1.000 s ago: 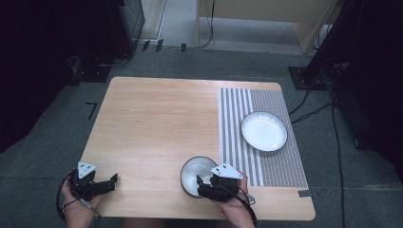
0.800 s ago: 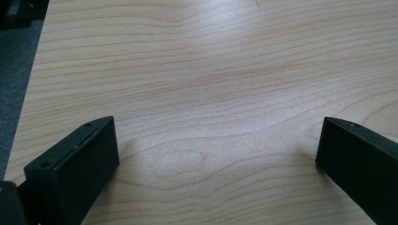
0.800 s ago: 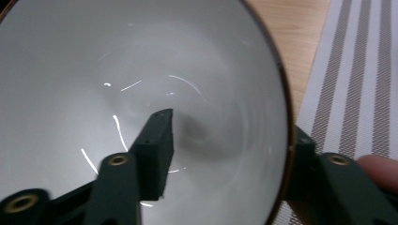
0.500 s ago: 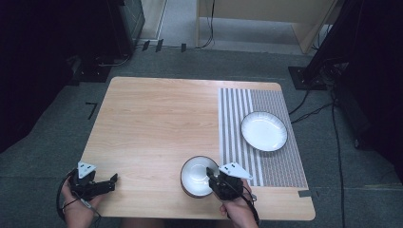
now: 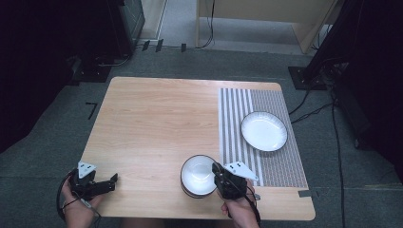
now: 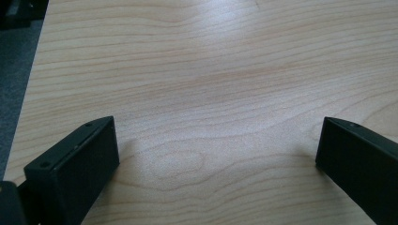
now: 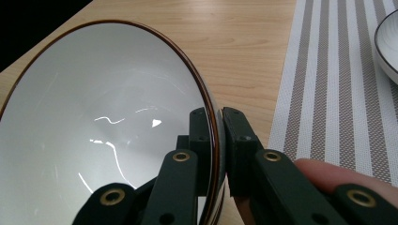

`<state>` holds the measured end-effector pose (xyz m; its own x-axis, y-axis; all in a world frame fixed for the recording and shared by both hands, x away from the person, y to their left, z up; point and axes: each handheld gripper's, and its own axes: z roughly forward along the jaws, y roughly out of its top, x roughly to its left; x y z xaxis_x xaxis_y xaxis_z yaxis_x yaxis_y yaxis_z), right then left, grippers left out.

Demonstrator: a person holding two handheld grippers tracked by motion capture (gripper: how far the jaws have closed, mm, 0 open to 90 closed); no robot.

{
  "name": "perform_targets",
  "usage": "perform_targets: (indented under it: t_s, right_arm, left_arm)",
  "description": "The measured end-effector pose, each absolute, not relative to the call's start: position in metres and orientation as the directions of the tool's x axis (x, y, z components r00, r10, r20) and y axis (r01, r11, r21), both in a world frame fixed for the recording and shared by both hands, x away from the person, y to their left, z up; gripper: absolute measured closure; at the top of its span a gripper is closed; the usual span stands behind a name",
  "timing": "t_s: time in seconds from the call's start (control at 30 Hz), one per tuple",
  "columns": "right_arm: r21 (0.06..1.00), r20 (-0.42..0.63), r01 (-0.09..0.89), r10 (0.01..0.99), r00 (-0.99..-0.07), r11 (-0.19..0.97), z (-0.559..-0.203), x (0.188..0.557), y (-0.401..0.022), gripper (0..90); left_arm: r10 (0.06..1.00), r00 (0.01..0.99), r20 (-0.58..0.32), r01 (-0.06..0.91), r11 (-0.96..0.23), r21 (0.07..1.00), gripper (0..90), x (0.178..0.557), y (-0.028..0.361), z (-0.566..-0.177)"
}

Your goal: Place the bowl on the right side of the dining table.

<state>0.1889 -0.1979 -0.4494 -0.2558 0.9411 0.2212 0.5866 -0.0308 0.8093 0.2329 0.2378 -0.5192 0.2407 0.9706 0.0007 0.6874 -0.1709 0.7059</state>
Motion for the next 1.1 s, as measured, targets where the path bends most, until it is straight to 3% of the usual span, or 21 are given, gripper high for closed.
perform_targets:
  t_s: [1.1]
  right_arm:
    - [0.83, 0.306, 0.535, 0.93, -0.205, -0.155, -0.418, 0.189, -0.239, 84.4]
  left_arm:
    - [0.971, 0.241, 0.001, 0.687, -0.171, 0.706, 0.0, 0.234, 0.238, -0.519]
